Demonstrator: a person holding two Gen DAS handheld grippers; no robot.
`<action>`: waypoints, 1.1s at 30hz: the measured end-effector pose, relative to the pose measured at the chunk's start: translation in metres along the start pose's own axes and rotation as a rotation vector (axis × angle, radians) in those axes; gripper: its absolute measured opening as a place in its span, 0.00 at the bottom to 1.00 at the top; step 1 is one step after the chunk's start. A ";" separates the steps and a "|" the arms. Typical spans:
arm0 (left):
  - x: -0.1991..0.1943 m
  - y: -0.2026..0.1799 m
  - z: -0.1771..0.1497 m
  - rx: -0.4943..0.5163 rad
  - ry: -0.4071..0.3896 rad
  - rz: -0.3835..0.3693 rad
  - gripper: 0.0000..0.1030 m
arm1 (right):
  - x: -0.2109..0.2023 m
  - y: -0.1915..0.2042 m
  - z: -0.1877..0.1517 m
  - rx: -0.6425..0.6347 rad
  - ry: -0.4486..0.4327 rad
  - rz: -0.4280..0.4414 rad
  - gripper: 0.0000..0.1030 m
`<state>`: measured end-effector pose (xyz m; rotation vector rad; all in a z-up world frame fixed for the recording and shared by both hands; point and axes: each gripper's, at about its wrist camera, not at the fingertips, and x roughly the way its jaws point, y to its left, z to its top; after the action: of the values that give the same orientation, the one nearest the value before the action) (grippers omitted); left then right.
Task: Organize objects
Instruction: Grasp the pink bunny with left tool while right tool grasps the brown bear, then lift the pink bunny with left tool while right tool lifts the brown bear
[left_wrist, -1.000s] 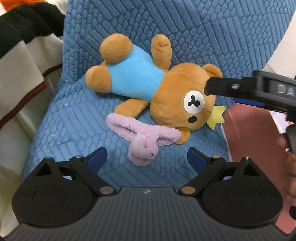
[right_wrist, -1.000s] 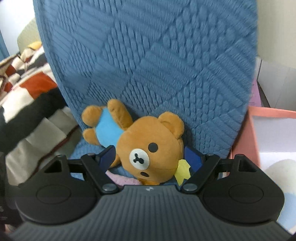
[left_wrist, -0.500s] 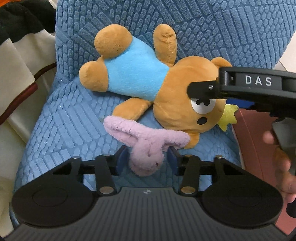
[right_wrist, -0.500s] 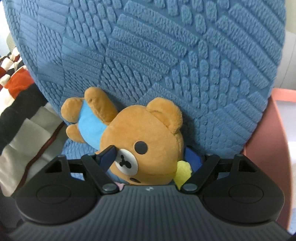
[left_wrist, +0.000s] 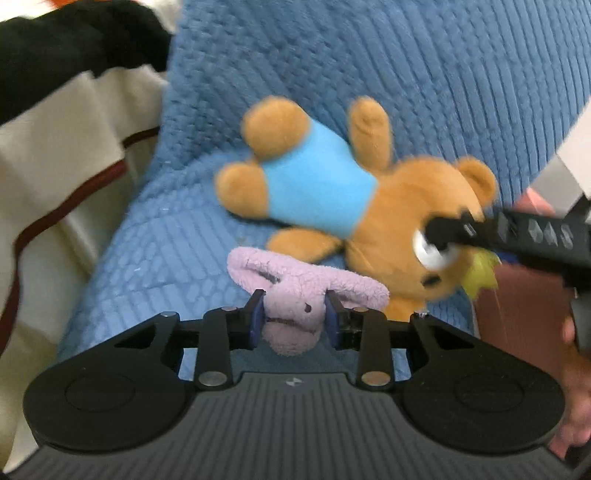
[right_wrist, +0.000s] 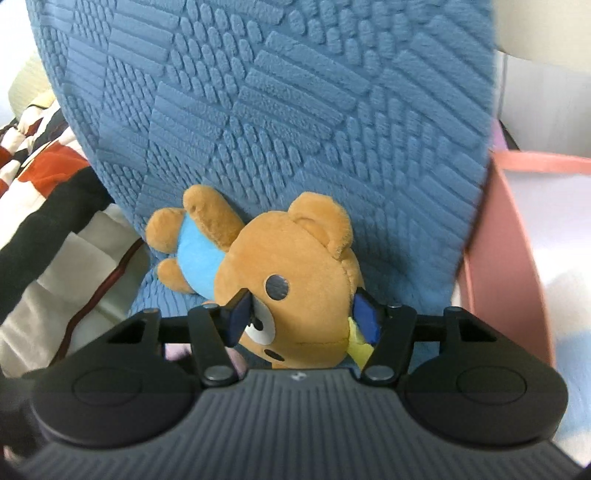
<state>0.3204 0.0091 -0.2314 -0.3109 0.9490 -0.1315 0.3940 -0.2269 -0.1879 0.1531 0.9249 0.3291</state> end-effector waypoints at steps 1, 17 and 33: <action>-0.003 0.004 0.000 -0.019 -0.004 0.002 0.37 | -0.004 0.000 -0.003 0.010 0.006 -0.010 0.60; -0.014 0.021 -0.004 -0.089 -0.010 0.035 0.37 | -0.004 0.051 0.007 -0.542 -0.025 -0.063 0.71; -0.004 0.021 -0.007 -0.107 0.039 0.019 0.37 | 0.068 0.071 0.005 -0.868 0.112 -0.075 0.81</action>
<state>0.3120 0.0288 -0.2386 -0.3992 0.9993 -0.0693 0.4205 -0.1369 -0.2176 -0.7006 0.8240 0.6449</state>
